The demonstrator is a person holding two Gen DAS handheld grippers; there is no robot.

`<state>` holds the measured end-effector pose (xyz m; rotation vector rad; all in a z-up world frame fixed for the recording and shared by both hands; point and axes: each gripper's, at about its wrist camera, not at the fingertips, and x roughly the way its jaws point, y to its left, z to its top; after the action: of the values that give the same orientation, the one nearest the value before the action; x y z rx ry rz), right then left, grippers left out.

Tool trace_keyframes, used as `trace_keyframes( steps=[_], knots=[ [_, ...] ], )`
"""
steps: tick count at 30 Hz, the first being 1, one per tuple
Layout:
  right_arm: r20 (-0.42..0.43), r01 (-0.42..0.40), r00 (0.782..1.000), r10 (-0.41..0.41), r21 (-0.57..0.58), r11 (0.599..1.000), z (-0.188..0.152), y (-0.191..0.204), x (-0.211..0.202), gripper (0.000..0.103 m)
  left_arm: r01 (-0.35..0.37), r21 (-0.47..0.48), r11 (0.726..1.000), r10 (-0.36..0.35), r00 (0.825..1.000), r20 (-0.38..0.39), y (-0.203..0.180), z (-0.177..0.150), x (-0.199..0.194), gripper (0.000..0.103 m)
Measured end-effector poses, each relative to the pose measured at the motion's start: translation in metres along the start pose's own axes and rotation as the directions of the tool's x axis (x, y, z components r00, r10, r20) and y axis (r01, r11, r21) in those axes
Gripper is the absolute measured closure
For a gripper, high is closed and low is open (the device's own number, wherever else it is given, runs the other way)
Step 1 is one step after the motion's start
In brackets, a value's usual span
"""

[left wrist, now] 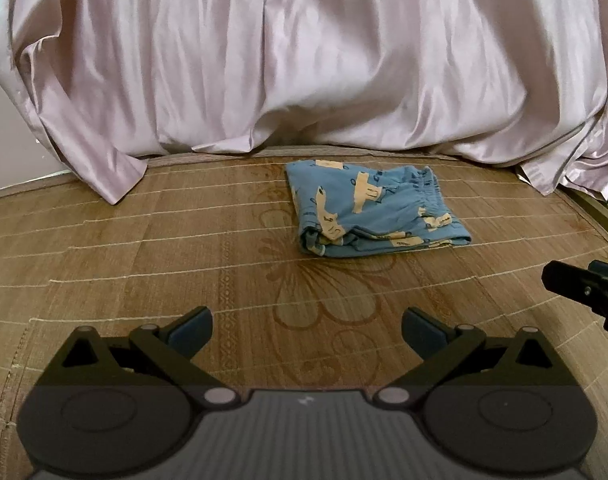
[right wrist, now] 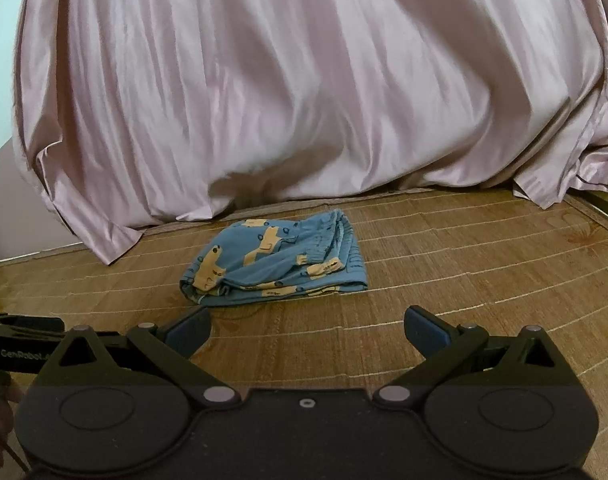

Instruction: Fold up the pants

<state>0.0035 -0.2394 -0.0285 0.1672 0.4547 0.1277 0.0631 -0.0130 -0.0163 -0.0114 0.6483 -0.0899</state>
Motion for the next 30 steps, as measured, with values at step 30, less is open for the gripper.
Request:
trace_keyframes(
  steps=[30],
  knots=[
    [-0.018,-0.009,1.0,0.008,-0.051,0.999,-0.003,0.0046,0.0025,0.001,0.003,-0.098,0.995,-0.006,1.0,-0.028,0.0052,-0.0013,-0.0041,0.0]
  ],
)
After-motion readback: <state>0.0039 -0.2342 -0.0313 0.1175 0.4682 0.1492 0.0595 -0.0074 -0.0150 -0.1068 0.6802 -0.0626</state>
